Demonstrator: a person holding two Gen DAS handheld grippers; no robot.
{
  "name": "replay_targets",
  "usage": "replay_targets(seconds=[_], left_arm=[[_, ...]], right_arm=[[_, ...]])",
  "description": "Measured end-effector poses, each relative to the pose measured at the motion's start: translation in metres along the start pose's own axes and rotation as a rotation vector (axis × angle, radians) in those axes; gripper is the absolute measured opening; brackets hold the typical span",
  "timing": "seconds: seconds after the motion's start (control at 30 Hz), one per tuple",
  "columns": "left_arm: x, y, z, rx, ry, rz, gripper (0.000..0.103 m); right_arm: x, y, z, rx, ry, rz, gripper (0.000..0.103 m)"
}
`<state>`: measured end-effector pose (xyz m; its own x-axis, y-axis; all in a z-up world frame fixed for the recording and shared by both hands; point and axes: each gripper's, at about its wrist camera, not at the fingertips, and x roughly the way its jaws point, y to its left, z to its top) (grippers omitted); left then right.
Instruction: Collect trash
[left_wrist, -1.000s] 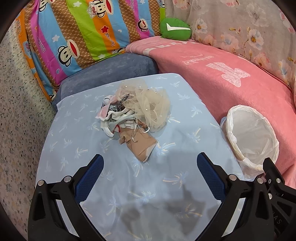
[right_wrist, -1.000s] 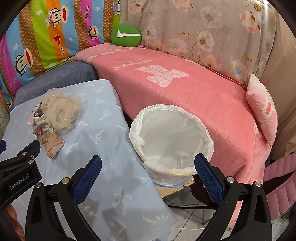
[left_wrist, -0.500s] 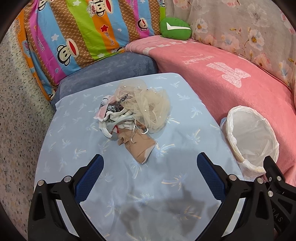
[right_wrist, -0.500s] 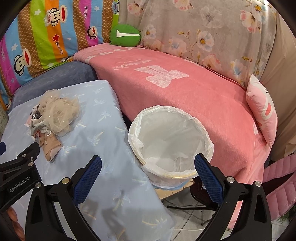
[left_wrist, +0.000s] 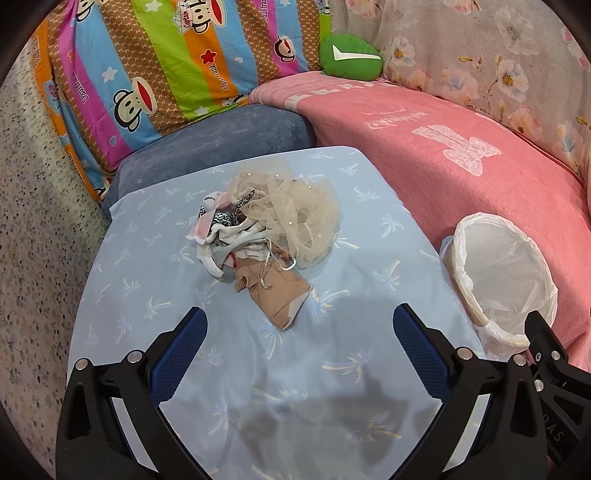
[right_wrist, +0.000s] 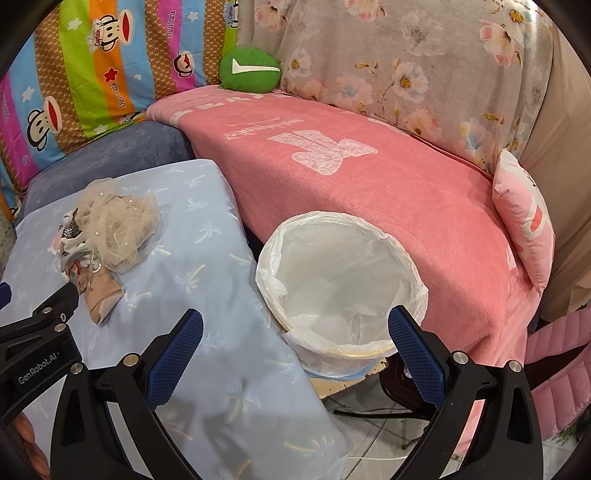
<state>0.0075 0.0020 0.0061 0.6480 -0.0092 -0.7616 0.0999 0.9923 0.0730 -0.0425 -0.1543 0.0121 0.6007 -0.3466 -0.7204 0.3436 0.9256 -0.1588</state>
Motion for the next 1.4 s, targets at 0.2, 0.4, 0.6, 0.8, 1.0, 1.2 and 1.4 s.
replay_targets(seconds=[0.2, 0.4, 0.6, 0.8, 1.0, 1.2, 1.4], left_arm=[[-0.0003, 0.0003, 0.0004, 0.0, 0.0, -0.001, 0.096], [0.0034, -0.0035, 0.007, 0.001, -0.002, -0.001, 0.096], [0.0023, -0.0052, 0.0089, 0.004, -0.009, -0.001, 0.096], [-0.0019, -0.0036, 0.0046, 0.004, -0.018, -0.005, 0.096], [-0.0038, -0.0021, 0.003, -0.002, -0.023, -0.012, 0.096], [-0.0039, -0.0019, 0.0016, 0.003, -0.021, -0.01, 0.096], [-0.0028, -0.0002, 0.0002, 0.007, -0.02, -0.012, 0.096]], right_arm=[[0.0025, 0.0006, 0.0018, 0.003, -0.001, -0.002, 0.097], [0.0017, 0.0003, 0.0015, 0.003, -0.001, 0.0, 0.097], [0.0008, -0.0001, 0.0029, 0.007, -0.007, -0.004, 0.097], [-0.0007, 0.0002, 0.0025, 0.011, -0.011, -0.009, 0.097], [-0.0061, 0.0023, -0.0003, 0.029, -0.024, -0.023, 0.097], [-0.0055, 0.0041, -0.0029, 0.04, -0.017, -0.02, 0.097], [-0.0036, 0.0029, -0.0034, 0.048, -0.013, -0.021, 0.097]])
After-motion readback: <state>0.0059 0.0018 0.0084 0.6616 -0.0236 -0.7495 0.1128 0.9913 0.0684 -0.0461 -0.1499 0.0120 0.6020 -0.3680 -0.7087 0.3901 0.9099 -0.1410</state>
